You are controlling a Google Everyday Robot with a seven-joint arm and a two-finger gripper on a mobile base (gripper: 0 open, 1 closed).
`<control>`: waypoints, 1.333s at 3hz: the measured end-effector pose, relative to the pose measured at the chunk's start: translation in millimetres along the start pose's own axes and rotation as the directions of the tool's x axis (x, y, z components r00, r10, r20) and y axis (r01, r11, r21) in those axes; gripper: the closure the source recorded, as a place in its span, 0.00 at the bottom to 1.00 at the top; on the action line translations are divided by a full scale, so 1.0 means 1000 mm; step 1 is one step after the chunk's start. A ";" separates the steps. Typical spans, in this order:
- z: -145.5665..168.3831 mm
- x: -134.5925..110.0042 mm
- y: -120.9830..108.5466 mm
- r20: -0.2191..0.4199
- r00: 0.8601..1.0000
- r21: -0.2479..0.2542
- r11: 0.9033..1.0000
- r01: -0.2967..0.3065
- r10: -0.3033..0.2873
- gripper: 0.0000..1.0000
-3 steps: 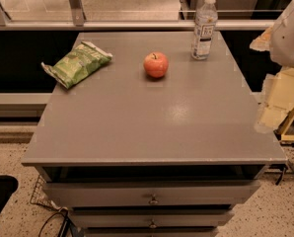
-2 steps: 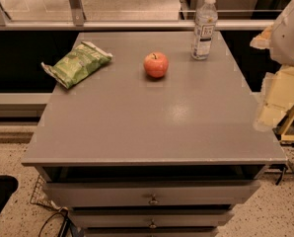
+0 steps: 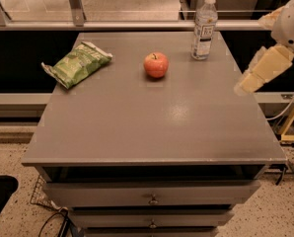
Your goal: Pick blue plastic bottle
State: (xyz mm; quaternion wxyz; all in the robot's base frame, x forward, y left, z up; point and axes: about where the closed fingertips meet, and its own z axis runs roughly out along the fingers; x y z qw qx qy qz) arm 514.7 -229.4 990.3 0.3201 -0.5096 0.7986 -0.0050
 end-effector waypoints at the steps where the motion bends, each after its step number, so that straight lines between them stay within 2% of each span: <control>1: 0.016 -0.016 -0.038 0.174 0.983 0.079 0.995 -0.067 0.053 0.00; 2: 0.036 -0.025 -0.065 0.336 0.938 0.128 0.983 -0.133 0.083 0.00; 3: 0.058 -0.025 -0.086 0.473 0.874 0.172 0.961 -0.217 0.112 0.00; 4: 0.066 -0.025 -0.103 0.558 0.821 0.213 0.936 -0.281 0.120 0.00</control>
Offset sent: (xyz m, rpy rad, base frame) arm 0.1420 -0.0197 0.0294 0.4837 -0.5269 -0.1417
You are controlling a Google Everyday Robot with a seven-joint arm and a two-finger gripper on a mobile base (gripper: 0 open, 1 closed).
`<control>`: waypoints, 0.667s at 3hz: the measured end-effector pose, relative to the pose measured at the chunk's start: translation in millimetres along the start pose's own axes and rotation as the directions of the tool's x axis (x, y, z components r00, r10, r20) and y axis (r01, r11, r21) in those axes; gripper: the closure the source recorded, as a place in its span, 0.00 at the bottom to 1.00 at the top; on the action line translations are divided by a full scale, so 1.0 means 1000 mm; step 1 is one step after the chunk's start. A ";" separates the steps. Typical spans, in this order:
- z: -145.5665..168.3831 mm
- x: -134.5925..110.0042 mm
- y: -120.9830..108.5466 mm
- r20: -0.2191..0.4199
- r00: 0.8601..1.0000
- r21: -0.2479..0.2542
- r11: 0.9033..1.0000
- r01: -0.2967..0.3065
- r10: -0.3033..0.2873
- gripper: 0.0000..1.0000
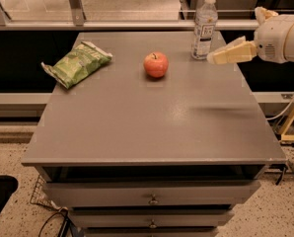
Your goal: Pick blue plastic bottle
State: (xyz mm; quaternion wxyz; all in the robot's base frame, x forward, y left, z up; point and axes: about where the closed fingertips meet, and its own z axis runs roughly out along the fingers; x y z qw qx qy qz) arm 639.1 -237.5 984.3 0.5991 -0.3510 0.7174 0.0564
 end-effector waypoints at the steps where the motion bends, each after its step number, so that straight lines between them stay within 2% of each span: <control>1: 0.004 -0.003 -0.002 0.021 1.000 0.016 1.000 -0.003 0.003 0.00; 2: 0.004 -0.003 -0.002 0.021 1.000 0.016 1.000 -0.004 0.004 0.00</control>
Offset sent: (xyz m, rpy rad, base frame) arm 0.0039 0.0004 0.0021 0.0395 -0.0234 -0.0165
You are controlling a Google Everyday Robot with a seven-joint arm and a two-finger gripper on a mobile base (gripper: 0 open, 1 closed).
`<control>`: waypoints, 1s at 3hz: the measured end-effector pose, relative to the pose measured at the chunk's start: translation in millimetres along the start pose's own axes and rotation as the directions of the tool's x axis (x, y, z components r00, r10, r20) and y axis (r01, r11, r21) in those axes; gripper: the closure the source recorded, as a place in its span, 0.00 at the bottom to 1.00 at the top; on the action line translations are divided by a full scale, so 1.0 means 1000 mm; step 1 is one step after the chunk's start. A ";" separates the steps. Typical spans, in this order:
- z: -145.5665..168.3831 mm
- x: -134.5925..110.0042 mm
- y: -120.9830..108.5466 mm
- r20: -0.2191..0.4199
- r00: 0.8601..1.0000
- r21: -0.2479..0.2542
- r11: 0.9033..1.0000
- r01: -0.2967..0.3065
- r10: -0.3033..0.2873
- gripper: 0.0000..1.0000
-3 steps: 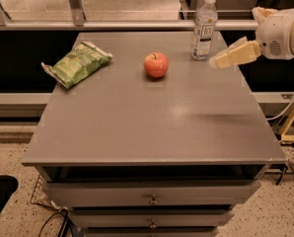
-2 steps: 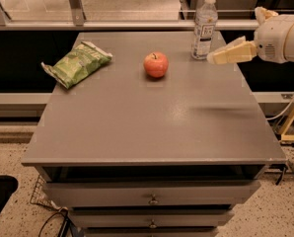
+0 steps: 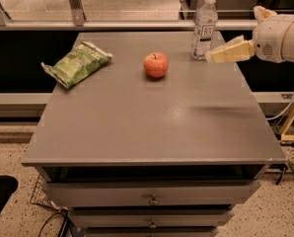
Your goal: Pick blue plastic bottle
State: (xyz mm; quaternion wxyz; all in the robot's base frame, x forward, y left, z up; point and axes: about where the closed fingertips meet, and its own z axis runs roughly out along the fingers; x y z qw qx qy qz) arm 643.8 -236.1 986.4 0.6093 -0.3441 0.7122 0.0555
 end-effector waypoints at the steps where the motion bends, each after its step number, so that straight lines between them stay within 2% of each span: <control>1: 0.012 0.004 -0.004 0.075 0.994 0.017 0.997 -0.081 0.079 0.00; 2: 0.035 0.008 -0.014 0.185 0.971 0.012 0.987 -0.160 0.155 0.00; 3: 0.059 0.013 -0.029 0.245 0.956 -0.003 0.986 -0.165 0.161 0.00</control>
Offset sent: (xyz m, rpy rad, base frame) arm 0.0668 -0.0065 -0.0197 0.3846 -0.1340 0.0062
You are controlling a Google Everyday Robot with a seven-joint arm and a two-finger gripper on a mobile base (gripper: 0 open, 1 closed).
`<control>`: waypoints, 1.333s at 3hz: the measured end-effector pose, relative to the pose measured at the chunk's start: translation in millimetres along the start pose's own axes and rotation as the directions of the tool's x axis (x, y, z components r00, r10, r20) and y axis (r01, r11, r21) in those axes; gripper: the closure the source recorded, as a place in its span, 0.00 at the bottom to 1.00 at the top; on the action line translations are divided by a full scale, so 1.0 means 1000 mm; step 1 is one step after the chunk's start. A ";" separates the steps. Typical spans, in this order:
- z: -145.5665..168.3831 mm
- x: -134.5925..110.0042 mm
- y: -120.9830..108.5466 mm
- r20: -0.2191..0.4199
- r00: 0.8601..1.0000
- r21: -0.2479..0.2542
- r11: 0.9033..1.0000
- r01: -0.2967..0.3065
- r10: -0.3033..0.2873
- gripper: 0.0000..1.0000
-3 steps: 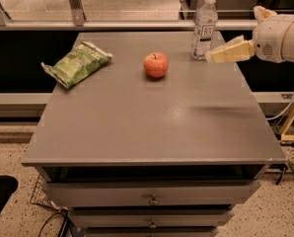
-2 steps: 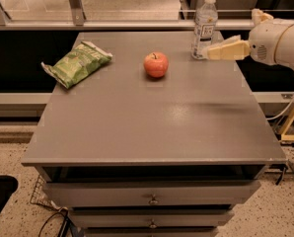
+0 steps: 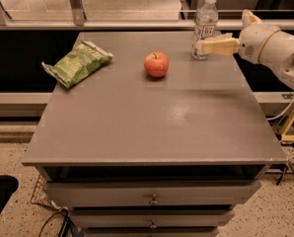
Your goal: Pick blue plastic bottle
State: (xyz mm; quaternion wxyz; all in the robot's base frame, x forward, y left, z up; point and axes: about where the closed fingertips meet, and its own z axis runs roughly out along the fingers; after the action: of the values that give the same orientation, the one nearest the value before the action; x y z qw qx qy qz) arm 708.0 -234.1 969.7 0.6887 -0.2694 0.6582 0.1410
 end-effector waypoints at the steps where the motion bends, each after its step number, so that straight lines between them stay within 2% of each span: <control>1: 0.024 0.004 -0.009 -0.008 1.000 -0.024 0.999 0.027 -0.027 0.00; 2: 0.037 0.017 -0.027 -0.044 0.999 -0.024 1.000 0.001 -0.002 0.00; 3: 0.048 0.027 -0.038 -0.063 0.996 -0.031 0.997 -0.065 0.063 0.00; 4: 0.059 0.032 -0.044 -0.030 0.990 -0.049 0.989 -0.142 0.141 0.00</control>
Offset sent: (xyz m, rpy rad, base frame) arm 0.0729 -0.0229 -0.0254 -0.0226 0.0963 -0.0047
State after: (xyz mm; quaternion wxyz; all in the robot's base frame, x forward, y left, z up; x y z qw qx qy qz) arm 784.7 -242.3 946.2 0.6610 -0.2413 0.6809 0.2029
